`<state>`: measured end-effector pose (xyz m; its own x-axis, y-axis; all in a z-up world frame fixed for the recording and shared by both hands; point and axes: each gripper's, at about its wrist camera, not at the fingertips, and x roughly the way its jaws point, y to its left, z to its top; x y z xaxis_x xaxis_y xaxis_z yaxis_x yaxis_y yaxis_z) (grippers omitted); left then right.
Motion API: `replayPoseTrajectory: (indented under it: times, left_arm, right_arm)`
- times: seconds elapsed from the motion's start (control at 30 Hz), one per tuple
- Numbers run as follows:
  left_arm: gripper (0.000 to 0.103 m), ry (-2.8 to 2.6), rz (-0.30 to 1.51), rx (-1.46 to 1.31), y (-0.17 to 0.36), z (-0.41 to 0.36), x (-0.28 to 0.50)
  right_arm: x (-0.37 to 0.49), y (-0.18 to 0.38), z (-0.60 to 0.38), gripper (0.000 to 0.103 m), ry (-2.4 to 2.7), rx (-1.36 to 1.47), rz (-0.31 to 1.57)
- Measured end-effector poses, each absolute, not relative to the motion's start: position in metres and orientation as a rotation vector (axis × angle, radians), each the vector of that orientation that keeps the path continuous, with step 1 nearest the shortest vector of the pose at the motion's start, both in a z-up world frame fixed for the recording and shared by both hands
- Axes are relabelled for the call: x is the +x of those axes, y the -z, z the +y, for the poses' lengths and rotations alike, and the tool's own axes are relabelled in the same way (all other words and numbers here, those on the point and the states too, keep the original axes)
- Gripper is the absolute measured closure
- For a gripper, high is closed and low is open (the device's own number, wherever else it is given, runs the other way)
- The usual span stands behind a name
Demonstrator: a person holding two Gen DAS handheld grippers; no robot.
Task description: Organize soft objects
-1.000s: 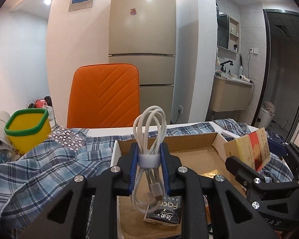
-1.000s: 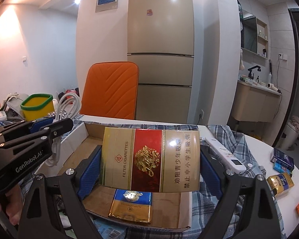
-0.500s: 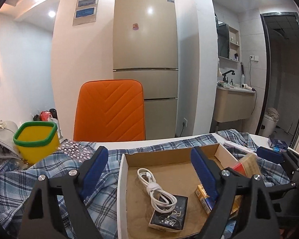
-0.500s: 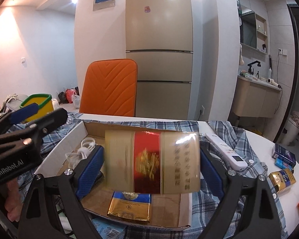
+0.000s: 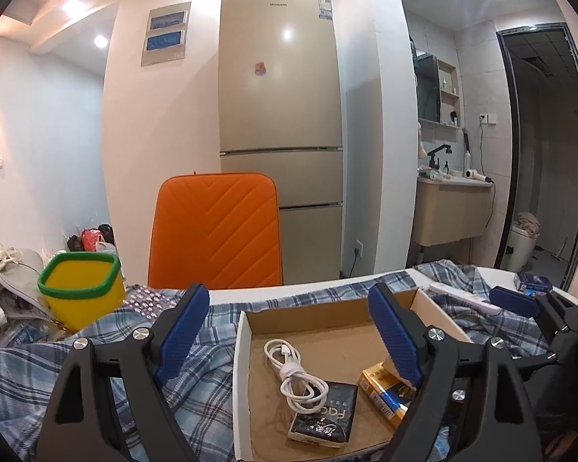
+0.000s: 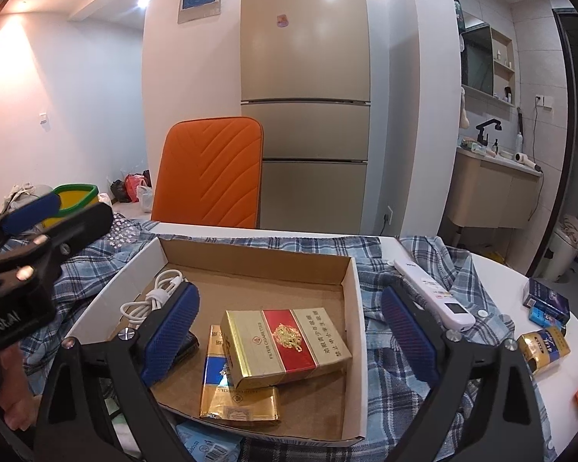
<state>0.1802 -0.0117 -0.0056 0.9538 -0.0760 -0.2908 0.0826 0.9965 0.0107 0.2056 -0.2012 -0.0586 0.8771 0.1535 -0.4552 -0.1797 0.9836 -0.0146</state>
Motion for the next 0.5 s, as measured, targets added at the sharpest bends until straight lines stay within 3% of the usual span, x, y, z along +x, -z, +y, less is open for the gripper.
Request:
replayPoseTrajectory:
  times: [0.5]
  left_arm:
    - [0.017,0.044,0.107,-0.008,-0.081,0.001,0.086]
  right_arm:
    - [0.151,-0.019,-0.202,0.008,-0.195,-0.087,0.235]
